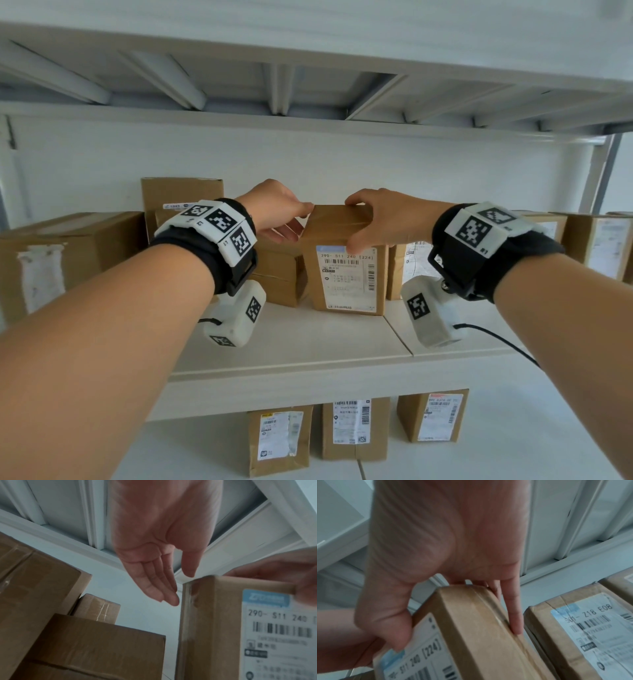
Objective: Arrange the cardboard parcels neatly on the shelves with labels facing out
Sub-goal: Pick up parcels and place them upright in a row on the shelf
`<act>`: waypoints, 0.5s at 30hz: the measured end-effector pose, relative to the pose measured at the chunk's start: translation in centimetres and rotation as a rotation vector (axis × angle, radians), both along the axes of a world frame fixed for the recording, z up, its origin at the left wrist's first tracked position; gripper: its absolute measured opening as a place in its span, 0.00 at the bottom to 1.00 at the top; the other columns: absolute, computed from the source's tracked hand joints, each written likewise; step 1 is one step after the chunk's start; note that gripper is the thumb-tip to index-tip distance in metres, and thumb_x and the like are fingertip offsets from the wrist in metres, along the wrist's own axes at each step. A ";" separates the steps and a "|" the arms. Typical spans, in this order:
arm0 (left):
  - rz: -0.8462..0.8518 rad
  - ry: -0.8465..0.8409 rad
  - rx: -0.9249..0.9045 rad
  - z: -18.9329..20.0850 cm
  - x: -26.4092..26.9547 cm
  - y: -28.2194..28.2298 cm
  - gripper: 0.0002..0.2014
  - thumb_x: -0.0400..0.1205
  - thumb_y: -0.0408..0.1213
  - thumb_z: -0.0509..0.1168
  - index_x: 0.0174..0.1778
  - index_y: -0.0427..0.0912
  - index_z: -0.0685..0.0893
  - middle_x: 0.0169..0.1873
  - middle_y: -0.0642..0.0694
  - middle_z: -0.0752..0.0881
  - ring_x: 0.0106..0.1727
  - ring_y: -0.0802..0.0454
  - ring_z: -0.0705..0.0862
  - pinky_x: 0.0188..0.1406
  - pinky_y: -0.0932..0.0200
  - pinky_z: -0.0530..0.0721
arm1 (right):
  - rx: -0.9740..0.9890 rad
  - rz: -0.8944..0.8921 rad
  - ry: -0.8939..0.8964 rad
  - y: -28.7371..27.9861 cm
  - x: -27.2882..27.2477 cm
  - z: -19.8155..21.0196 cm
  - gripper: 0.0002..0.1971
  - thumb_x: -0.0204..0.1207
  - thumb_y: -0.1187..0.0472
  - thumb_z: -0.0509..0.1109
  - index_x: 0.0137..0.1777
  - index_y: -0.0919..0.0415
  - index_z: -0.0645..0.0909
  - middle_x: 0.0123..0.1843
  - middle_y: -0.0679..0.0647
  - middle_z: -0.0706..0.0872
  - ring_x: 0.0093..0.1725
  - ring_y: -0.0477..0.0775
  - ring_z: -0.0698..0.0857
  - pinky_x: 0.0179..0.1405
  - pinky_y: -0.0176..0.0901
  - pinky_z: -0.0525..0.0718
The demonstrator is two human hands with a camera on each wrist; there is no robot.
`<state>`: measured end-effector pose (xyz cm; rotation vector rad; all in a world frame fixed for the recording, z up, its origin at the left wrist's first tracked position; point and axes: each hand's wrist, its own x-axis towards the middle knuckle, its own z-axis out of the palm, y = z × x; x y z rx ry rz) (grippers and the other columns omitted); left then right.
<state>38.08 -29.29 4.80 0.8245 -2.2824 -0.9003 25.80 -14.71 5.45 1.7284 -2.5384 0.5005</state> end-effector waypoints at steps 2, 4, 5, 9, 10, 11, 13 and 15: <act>0.012 -0.008 -0.015 -0.1 -0.4 -0.3 0.13 0.84 0.40 0.64 0.59 0.36 0.85 0.46 0.42 0.91 0.41 0.49 0.89 0.47 0.54 0.89 | 0.012 -0.001 -0.033 0.3 -0.3 0.2 0.41 0.69 0.48 0.76 0.80 0.53 0.62 0.63 0.50 0.78 0.56 0.51 0.83 0.53 0.47 0.88; 0.030 -0.050 -0.081 -0.4 -0.9 -0.6 0.13 0.82 0.35 0.64 0.60 0.36 0.86 0.52 0.40 0.90 0.49 0.47 0.89 0.48 0.53 0.87 | 0.015 -0.009 -0.046 0.6 -0.5 0.2 0.39 0.70 0.48 0.74 0.80 0.54 0.63 0.64 0.51 0.79 0.57 0.51 0.83 0.54 0.45 0.87; 0.040 -0.082 -0.120 -0.6 -1.1 -0.6 0.13 0.82 0.33 0.63 0.60 0.36 0.86 0.55 0.40 0.89 0.53 0.45 0.88 0.49 0.54 0.86 | 0.019 -0.017 -0.038 0.7 -0.6 0.2 0.39 0.71 0.48 0.73 0.80 0.55 0.63 0.65 0.51 0.79 0.59 0.51 0.81 0.56 0.43 0.84; 0.065 -0.270 -0.255 -1.5 -2.2 -0.5 0.15 0.83 0.31 0.62 0.65 0.38 0.86 0.63 0.41 0.85 0.65 0.44 0.83 0.50 0.61 0.76 | 0.031 -0.029 -0.024 1.2 -0.9 0.2 0.34 0.74 0.49 0.71 0.78 0.58 0.67 0.68 0.53 0.81 0.65 0.52 0.79 0.61 0.40 0.76; 0.066 -0.320 -0.274 -1.7 -2.3 -0.4 0.15 0.83 0.31 0.62 0.65 0.38 0.85 0.63 0.41 0.85 0.66 0.43 0.82 0.48 0.62 0.76 | 0.031 -0.026 -0.023 1.1 -0.9 0.2 0.33 0.74 0.49 0.71 0.77 0.59 0.69 0.67 0.53 0.81 0.64 0.52 0.79 0.60 0.40 0.76; 0.060 -0.385 -0.301 -1.9 -2.5 -0.3 0.16 0.83 0.32 0.62 0.66 0.37 0.84 0.63 0.40 0.85 0.65 0.43 0.82 0.45 0.63 0.75 | 0.033 -0.025 -0.020 1.1 -0.9 0.2 0.32 0.74 0.49 0.71 0.77 0.58 0.69 0.66 0.53 0.82 0.63 0.52 0.80 0.60 0.40 0.77; 0.029 -0.504 -0.347 -2.4 -3.0 -0.5 0.16 0.86 0.34 0.57 0.65 0.33 0.83 0.63 0.39 0.84 0.60 0.43 0.83 0.41 0.63 0.73 | 0.042 -0.022 -0.010 0.8 -1.0 0.1 0.32 0.72 0.47 0.72 0.75 0.58 0.70 0.63 0.51 0.84 0.60 0.50 0.81 0.59 0.40 0.79; 0.007 -0.575 -0.380 -2.7 -3.3 -0.7 0.17 0.88 0.36 0.54 0.64 0.31 0.83 0.62 0.37 0.85 0.57 0.43 0.83 0.47 0.59 0.75 | 0.064 -0.016 0.004 0.6 -1.2 -0.1 0.32 0.71 0.44 0.74 0.71 0.57 0.74 0.59 0.50 0.86 0.57 0.50 0.84 0.61 0.43 0.82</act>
